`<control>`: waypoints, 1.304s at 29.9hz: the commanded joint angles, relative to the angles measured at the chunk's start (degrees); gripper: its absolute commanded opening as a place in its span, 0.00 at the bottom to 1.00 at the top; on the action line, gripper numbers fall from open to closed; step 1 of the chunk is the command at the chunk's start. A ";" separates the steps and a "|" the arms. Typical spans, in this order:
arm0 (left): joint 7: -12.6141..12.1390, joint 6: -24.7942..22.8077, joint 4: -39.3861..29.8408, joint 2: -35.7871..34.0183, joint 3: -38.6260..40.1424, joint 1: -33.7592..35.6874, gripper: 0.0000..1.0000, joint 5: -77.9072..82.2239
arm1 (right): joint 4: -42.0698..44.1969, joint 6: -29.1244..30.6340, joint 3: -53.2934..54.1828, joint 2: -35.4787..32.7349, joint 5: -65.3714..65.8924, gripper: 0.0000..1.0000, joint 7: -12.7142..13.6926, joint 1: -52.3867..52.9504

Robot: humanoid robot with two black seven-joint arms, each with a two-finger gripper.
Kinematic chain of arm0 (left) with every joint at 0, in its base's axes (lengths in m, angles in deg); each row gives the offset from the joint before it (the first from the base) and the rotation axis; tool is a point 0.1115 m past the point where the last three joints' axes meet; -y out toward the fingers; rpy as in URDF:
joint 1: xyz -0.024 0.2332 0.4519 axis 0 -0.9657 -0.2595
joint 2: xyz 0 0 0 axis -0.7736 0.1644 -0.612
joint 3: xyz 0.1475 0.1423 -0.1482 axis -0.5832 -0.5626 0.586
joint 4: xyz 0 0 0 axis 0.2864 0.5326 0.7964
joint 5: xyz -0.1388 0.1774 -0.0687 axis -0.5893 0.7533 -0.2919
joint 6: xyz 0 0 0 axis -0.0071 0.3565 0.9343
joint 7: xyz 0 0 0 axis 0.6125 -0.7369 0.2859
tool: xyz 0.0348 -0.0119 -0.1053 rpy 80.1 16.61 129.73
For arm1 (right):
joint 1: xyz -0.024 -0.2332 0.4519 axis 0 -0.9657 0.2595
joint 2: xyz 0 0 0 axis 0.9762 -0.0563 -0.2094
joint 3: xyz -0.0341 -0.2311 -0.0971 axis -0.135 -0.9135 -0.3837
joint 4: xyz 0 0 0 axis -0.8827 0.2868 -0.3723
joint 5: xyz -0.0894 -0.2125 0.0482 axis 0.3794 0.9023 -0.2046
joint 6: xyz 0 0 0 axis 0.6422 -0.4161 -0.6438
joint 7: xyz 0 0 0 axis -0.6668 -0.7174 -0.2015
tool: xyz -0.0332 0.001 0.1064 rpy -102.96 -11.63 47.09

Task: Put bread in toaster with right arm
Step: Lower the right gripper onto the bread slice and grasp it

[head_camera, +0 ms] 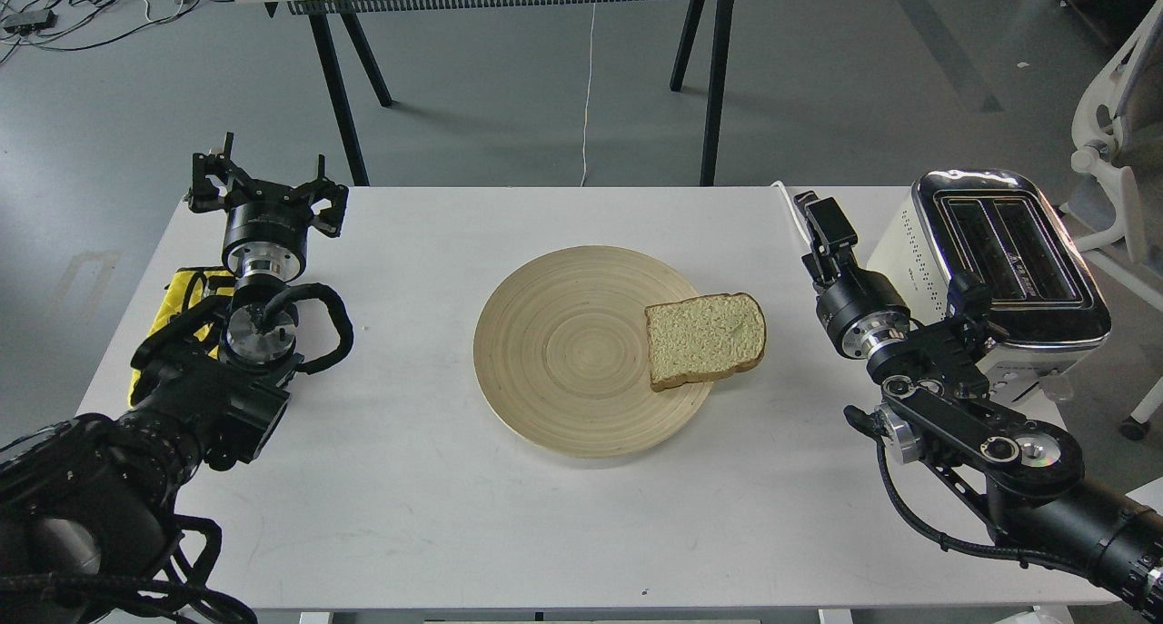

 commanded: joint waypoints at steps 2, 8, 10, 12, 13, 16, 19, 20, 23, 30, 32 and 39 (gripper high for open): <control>-0.01 0.00 0.00 0.00 0.01 0.08 1.00 0.00 | 0.77 -1.16 -3.73 -0.05 0.05 0.99 0.59 -0.20; -0.01 0.00 0.00 0.00 0.01 0.00 1.00 0.00 | 1.12 -1.34 -7.95 0.13 -0.04 0.99 1.38 -0.73; -0.01 0.00 0.00 0.00 0.01 0.00 1.00 0.00 | 2.44 -1.34 -8.13 0.48 -0.04 0.99 1.47 -0.82; -0.01 0.00 0.00 0.00 0.01 0.00 1.00 0.00 | 3.49 -1.34 -8.74 0.74 -0.13 0.99 1.56 -0.91; -0.01 0.00 0.00 0.00 0.01 0.00 1.00 0.00 | 3.76 -1.25 -9.53 0.92 -0.21 0.99 1.56 -0.82; -0.01 0.00 0.00 0.00 0.01 0.00 1.00 0.00 | 3.94 -1.34 -11.11 1.45 -0.30 0.98 1.56 -0.82; -0.01 0.00 0.00 0.00 0.01 0.08 1.00 0.00 | 3.59 -1.25 -11.47 1.54 -0.39 0.98 1.56 -0.82; -0.01 0.00 0.00 0.00 0.01 0.00 1.00 0.00 | 3.50 -1.16 -11.47 1.54 -0.39 0.98 1.56 -0.82; -0.01 0.00 0.09 0.00 0.01 0.08 1.00 0.00 | 3.23 -1.16 -12.08 1.71 -0.48 0.98 1.47 -0.82; -0.01 0.00 0.00 0.00 0.01 0.00 1.00 0.00 | 3.06 -1.16 -13.75 2.41 -0.57 0.96 1.29 -0.82; -0.01 0.00 0.00 0.00 0.01 0.00 1.00 0.00 | 2.97 -1.16 -13.75 3.03 -0.65 0.94 1.12 -0.82; -0.01 0.00 0.00 0.00 0.01 0.00 1.00 0.00 | 0.86 -1.25 -13.75 3.82 -0.39 0.77 0.59 -0.91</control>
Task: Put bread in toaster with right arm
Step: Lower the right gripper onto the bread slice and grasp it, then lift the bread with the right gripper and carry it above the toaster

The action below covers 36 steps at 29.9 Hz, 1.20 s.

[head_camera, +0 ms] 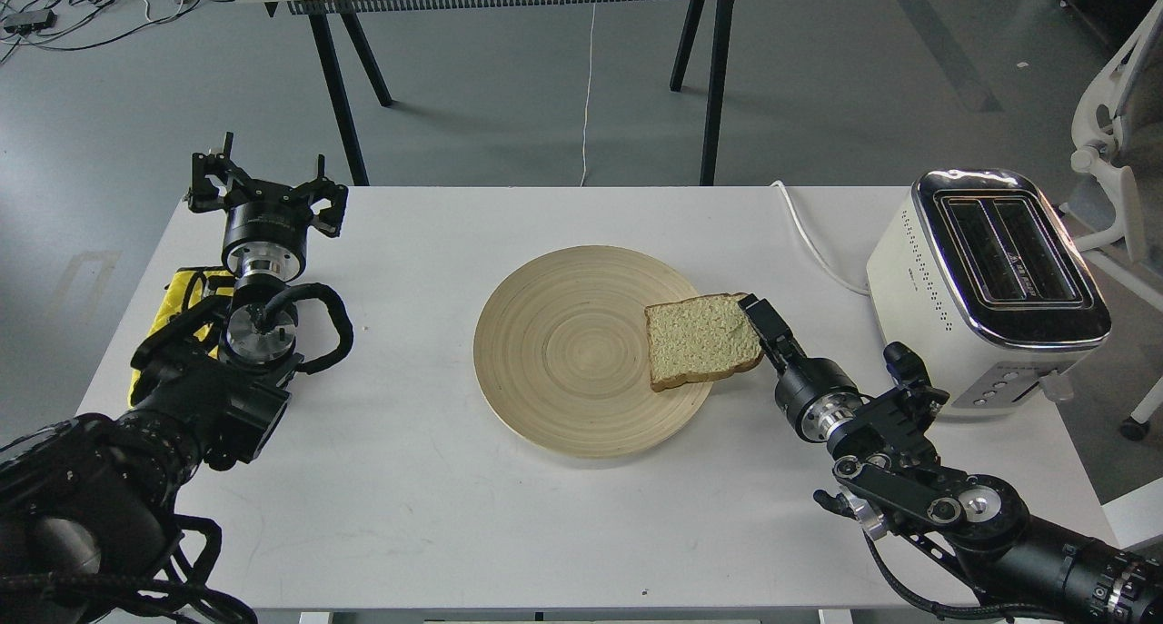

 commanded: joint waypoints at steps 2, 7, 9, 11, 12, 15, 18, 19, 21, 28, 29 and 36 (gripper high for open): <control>0.01 0.00 0.00 0.00 0.00 -0.02 1.00 0.00 | -1.46 -0.04 0.00 0.23 0.35 0.74 -0.06 -0.05; 0.01 0.00 0.00 0.00 0.00 -0.02 1.00 0.00 | -1.46 -0.04 -0.08 0.23 0.36 0.69 -0.06 -0.05; 0.01 0.00 0.00 0.00 0.00 -0.02 1.00 0.00 | -1.46 -0.04 -0.08 0.23 0.44 0.65 -0.07 -0.05; 0.01 0.00 0.00 0.00 0.00 -0.02 1.00 0.00 | -1.46 -0.04 -0.17 0.23 0.44 0.62 -0.15 -0.05; 0.01 0.00 0.00 0.00 0.00 -0.02 1.00 0.00 | -1.46 -0.04 -0.17 0.23 0.53 0.59 -0.15 -0.05; 0.01 0.00 0.00 0.00 0.00 -0.02 1.00 0.00 | -1.46 -0.04 -0.17 0.23 0.62 0.52 -0.50 -0.14; 0.01 0.00 0.00 0.00 0.00 -0.02 1.00 0.00 | -1.46 -0.04 -0.17 0.23 0.62 0.43 -0.59 -0.23; 0.01 0.00 0.00 0.00 0.00 -0.02 1.00 0.00 | -1.46 -0.04 -0.08 0.23 0.62 0.40 -0.59 -0.23; 0.01 0.00 0.00 0.00 0.00 0.07 1.00 0.00 | -1.46 -0.04 -0.08 0.23 0.62 0.34 -0.59 -0.23; 0.01 0.00 0.00 0.00 0.00 -0.02 1.00 0.00 | -2.17 -0.13 0.00 0.14 0.62 0.17 -0.59 -0.14; 0.01 0.00 0.00 0.00 0.00 -0.02 1.00 0.00 | -2.25 -0.13 0.00 0.06 0.62 0.16 -0.59 -0.14; 0.01 0.00 0.00 0.00 0.00 -0.02 1.00 0.00 | -4.36 -0.31 0.97 -0.73 0.53 0.12 -0.59 -0.05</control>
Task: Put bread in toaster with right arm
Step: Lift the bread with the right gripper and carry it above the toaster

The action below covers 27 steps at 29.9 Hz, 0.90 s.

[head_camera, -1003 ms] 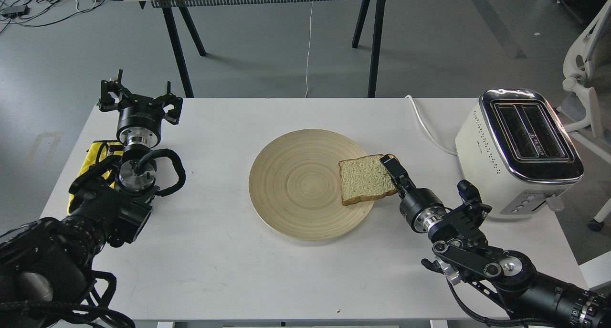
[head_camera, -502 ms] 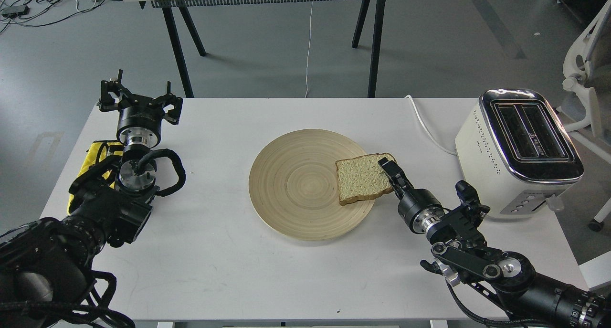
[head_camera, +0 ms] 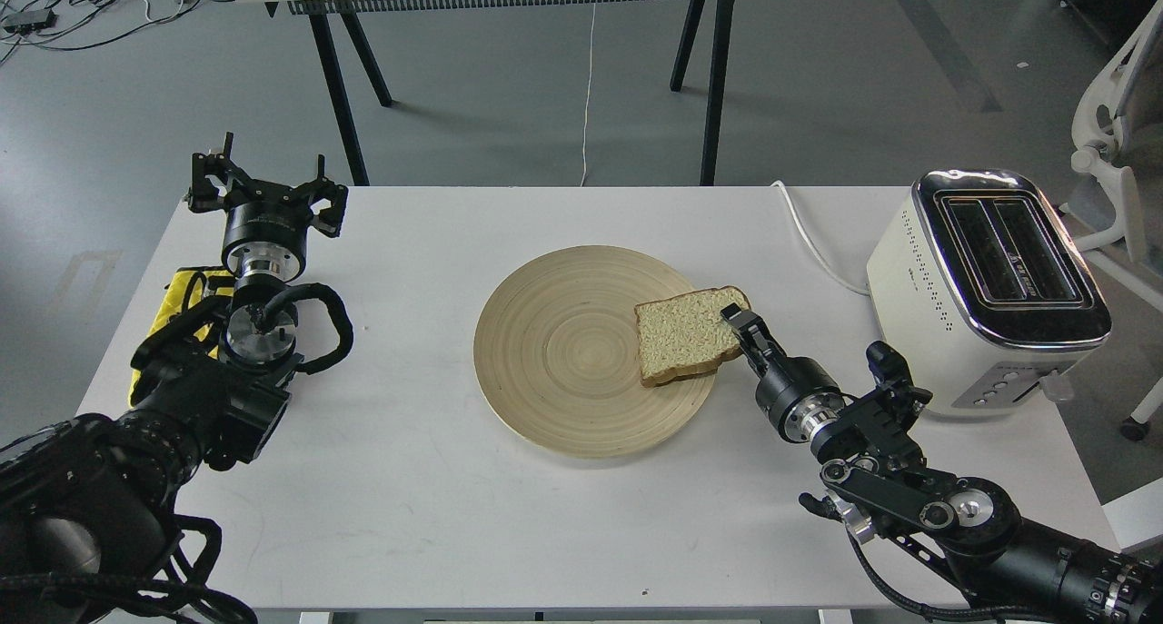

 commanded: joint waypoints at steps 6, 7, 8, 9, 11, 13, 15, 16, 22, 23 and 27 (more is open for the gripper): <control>0.00 0.00 -0.02 0.00 -0.01 0.00 1.00 0.00 | -7.10 -1.25 3.89 -3.60 -0.04 0.11 0.01 0.71; 0.00 0.00 -0.02 0.00 -0.01 0.00 1.00 0.00 | -8.51 -1.33 4.76 -4.65 -0.04 0.11 0.09 0.80; 0.00 0.00 -0.02 0.00 -0.01 0.00 1.00 0.00 | -9.82 -1.34 5.56 -5.62 -0.04 0.11 0.18 0.89; 0.00 0.00 -0.02 0.00 -0.01 0.00 1.00 0.00 | -11.40 -1.34 6.43 -6.67 -0.04 0.11 0.27 1.23; 0.00 0.00 -0.02 0.00 -0.01 0.00 1.00 0.00 | -14.48 -1.34 8.28 -9.22 -0.04 0.10 0.79 1.85; 0.00 0.00 -0.02 0.00 -0.01 0.00 1.00 0.00 | -17.65 -1.34 10.48 -12.21 -0.04 0.10 1.41 2.12; 0.00 0.00 -0.02 0.00 -0.01 0.00 1.00 0.00 | -20.46 -1.34 12.85 -15.28 -0.04 0.10 1.94 2.20; 0.00 0.00 0.07 0.00 -0.01 0.00 1.00 0.00 | -21.69 -1.34 13.99 -17.21 -0.04 0.10 2.29 2.29; 0.00 0.00 -0.02 0.00 -0.01 0.00 1.00 0.00 | -26.36 -0.90 17.77 -28.99 -0.30 0.10 2.64 3.87; 0.00 0.00 -0.02 0.00 -0.01 0.00 1.00 0.00 | -26.88 -0.90 18.83 -30.84 -0.30 0.10 2.64 3.87; 0.00 0.00 -0.02 0.00 -0.01 0.00 1.00 0.00 | -27.68 -0.63 21.12 -37.96 -0.30 0.10 2.55 3.87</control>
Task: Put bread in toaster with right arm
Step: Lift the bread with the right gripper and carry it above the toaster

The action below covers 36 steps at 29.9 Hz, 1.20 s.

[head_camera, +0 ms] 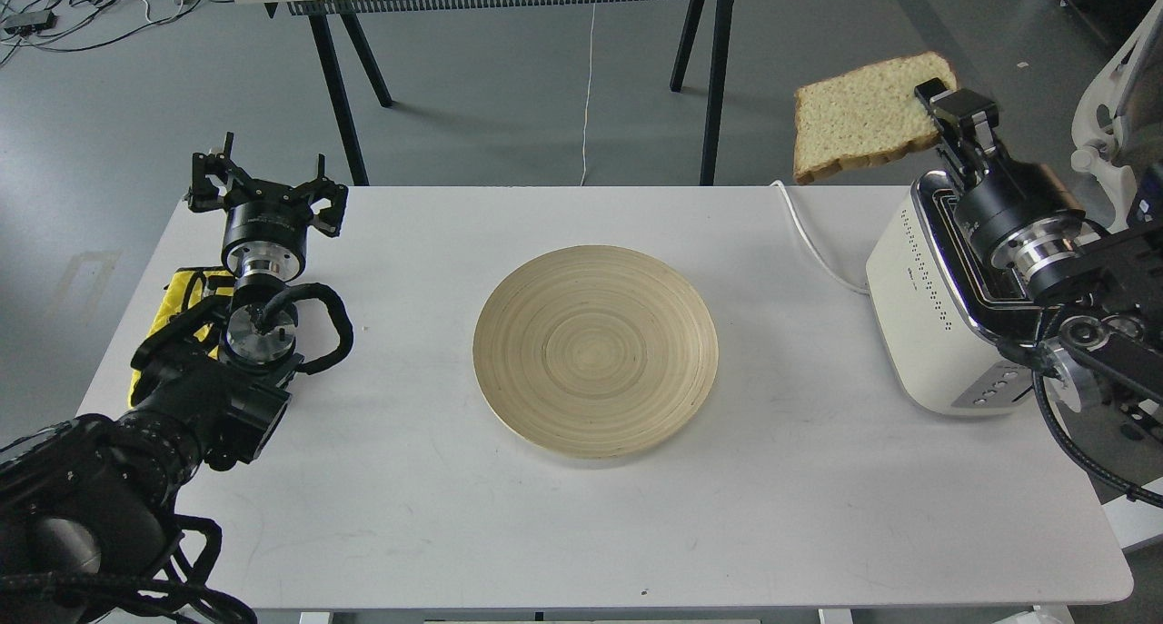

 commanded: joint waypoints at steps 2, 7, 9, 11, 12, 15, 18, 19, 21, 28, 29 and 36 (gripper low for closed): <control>-0.01 0.00 0.00 0.00 0.01 0.00 1.00 0.00 | -0.47 0.66 1.07 -9.28 0.14 0.10 -0.38 0.05; -0.01 0.00 0.00 0.00 0.01 0.00 1.00 0.00 | -0.29 4.34 0.63 -19.22 0.84 0.10 -1.34 0.05; -0.01 0.00 0.00 0.00 0.01 0.00 1.00 0.00 | 0.06 5.75 0.45 -22.12 2.68 0.10 -1.96 -0.21; -0.01 0.00 0.00 0.00 0.01 0.00 1.00 0.00 | 0.24 6.20 -0.68 -24.15 4.96 0.10 -2.49 -0.48; -0.01 0.00 0.00 0.00 0.01 0.00 1.00 0.00 | 0.24 6.29 -1.82 -25.03 5.84 0.10 -2.84 -0.48; -0.01 0.00 0.00 0.00 0.01 0.00 1.00 0.00 | 0.33 6.29 -6.13 -27.49 7.69 0.10 -4.42 -0.39; -0.01 0.00 0.00 0.00 0.01 0.00 1.00 0.00 | 0.59 6.29 -10.08 -28.46 9.36 0.10 -5.39 -0.39; -0.01 0.00 0.00 0.00 0.01 0.00 1.00 0.00 | 1.11 6.20 -10.96 -28.38 9.89 0.10 -5.48 -0.30; -0.01 0.00 0.09 0.00 0.01 0.00 1.00 0.00 | 2.60 6.11 -12.29 -27.94 10.42 0.10 -5.39 -0.47; -0.01 0.00 0.00 0.00 0.01 0.00 1.00 0.00 | 6.56 5.76 -14.13 -27.06 10.51 0.10 -5.39 -0.56; -0.01 0.00 0.00 0.00 0.01 0.00 1.00 0.00 | 7.00 5.76 -14.48 -26.62 10.60 0.10 -5.39 -0.56; -0.01 0.00 0.00 0.00 0.01 0.00 1.00 0.00 | 11.83 6.11 -15.02 -21.70 15.43 0.10 -5.39 -0.21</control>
